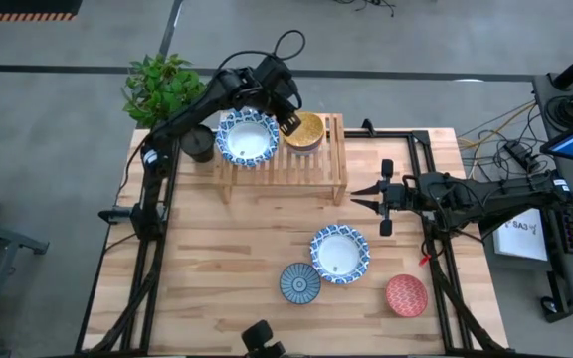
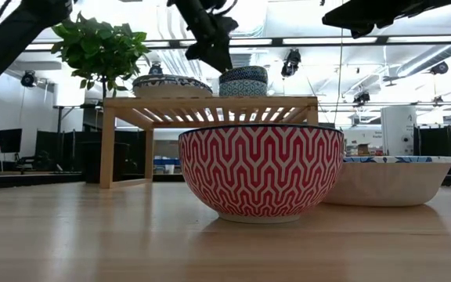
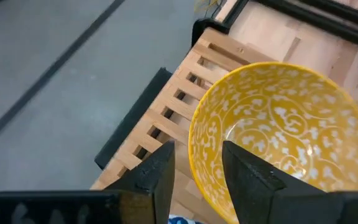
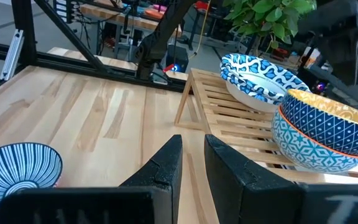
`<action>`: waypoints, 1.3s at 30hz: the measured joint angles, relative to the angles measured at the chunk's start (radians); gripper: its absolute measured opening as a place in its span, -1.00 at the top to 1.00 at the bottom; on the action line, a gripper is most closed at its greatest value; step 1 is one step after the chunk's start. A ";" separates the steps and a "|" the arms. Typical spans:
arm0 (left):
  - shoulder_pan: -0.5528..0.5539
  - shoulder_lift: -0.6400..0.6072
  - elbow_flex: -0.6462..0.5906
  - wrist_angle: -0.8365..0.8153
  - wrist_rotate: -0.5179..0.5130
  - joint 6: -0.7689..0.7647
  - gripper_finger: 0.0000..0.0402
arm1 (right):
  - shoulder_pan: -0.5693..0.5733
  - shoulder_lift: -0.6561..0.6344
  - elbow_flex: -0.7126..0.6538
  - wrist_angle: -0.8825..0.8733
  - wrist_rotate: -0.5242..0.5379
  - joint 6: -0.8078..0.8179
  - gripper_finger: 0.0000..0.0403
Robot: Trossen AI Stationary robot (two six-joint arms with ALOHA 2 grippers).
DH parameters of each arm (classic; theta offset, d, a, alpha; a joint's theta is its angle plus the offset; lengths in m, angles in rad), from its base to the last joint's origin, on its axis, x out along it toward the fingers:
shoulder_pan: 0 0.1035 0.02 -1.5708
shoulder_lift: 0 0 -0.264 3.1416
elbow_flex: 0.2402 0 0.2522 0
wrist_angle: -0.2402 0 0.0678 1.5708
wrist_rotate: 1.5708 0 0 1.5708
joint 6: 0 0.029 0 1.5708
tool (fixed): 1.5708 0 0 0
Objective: Place and stack bowls onto a shelf
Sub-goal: Stack the yellow patterned bowl on top of the blue orange patterned bowl on the shelf
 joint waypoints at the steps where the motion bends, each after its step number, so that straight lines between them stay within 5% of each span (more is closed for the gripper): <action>1: -0.002 -0.007 0.002 -0.001 0.000 0.008 0.42 | 0.000 0.000 0.000 0.000 0.000 0.000 0.72; 10: -0.087 -0.017 0.005 0.035 0.131 0.112 0.42 | 0.000 0.000 0.000 0.000 0.000 0.000 0.72; 19: -0.206 0.019 -0.002 0.155 0.047 0.130 0.42 | 0.000 0.000 0.001 -0.002 0.000 0.000 0.72; 39: -0.199 0.094 -0.004 0.130 -0.023 0.100 0.42 | -0.001 0.000 0.001 -0.014 0.000 0.000 0.72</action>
